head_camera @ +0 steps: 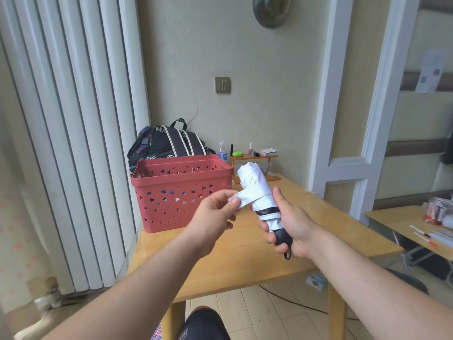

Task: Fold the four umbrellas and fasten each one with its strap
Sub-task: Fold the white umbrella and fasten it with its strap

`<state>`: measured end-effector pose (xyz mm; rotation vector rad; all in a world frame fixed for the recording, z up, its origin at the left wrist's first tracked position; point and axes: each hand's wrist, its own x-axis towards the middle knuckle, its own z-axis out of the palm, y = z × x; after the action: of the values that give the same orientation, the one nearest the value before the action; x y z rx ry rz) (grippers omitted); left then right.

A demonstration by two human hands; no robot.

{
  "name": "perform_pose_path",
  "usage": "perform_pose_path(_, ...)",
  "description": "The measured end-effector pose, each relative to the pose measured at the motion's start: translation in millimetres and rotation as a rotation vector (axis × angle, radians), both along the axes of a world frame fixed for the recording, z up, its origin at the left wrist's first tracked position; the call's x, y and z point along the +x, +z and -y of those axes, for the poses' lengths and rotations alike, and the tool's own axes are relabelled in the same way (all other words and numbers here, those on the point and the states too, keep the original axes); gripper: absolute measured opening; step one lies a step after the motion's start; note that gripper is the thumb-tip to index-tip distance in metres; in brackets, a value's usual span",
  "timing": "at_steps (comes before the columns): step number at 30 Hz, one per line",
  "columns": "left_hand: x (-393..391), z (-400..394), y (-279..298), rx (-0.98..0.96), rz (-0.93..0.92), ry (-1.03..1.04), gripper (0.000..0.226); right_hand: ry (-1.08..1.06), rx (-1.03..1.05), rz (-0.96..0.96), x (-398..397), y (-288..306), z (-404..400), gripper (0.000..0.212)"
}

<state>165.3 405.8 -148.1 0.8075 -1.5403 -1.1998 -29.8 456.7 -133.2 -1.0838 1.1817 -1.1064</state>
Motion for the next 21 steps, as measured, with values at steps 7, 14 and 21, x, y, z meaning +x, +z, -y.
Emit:
perform_pose_path(7, -7, -1, 5, -0.010, -0.069, -0.052, 0.005, 0.061, 0.015, 0.084, 7, -3, 0, 0.076)
perform_pose_path(14, -8, -1, 6, -0.023, -0.078, -0.015, 0.012, 0.115, 0.045, 0.121, 11, -8, 2, 0.076)
perform_pose_path(21, -11, 5, -1, -0.006, -0.041, 0.037, 0.021, 0.172, 0.067, 0.159, 11, -12, 6, 0.073)
